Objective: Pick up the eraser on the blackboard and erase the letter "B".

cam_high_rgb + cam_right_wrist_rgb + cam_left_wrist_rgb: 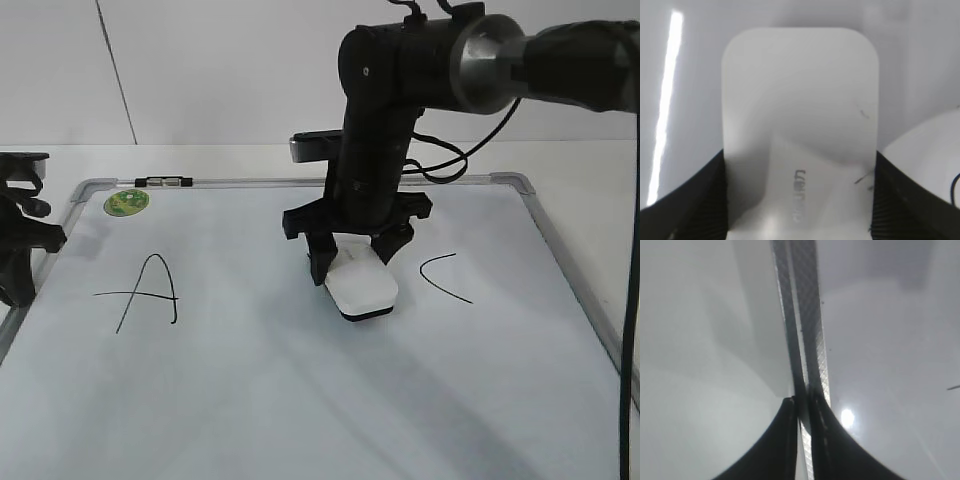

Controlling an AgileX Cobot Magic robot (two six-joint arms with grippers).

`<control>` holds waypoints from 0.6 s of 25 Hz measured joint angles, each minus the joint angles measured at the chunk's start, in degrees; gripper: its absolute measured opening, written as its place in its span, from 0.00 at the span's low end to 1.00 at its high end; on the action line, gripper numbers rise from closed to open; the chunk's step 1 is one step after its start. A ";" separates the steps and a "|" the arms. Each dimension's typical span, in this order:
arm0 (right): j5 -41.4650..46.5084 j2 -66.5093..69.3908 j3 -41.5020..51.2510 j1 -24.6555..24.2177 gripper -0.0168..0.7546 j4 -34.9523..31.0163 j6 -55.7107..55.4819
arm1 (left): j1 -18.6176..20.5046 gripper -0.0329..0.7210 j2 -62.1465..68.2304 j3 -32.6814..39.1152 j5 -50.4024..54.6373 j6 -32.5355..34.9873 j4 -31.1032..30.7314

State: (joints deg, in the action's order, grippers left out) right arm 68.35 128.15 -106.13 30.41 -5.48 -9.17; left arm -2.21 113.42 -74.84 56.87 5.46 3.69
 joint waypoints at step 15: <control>-2.87 -16.60 13.91 0.28 0.70 -2.46 5.36 | 0.00 0.07 0.00 0.00 0.00 0.13 0.00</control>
State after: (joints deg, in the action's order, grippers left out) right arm 65.48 111.55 -92.22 30.69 -7.94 -3.81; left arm -2.21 113.42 -74.84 56.87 5.60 3.69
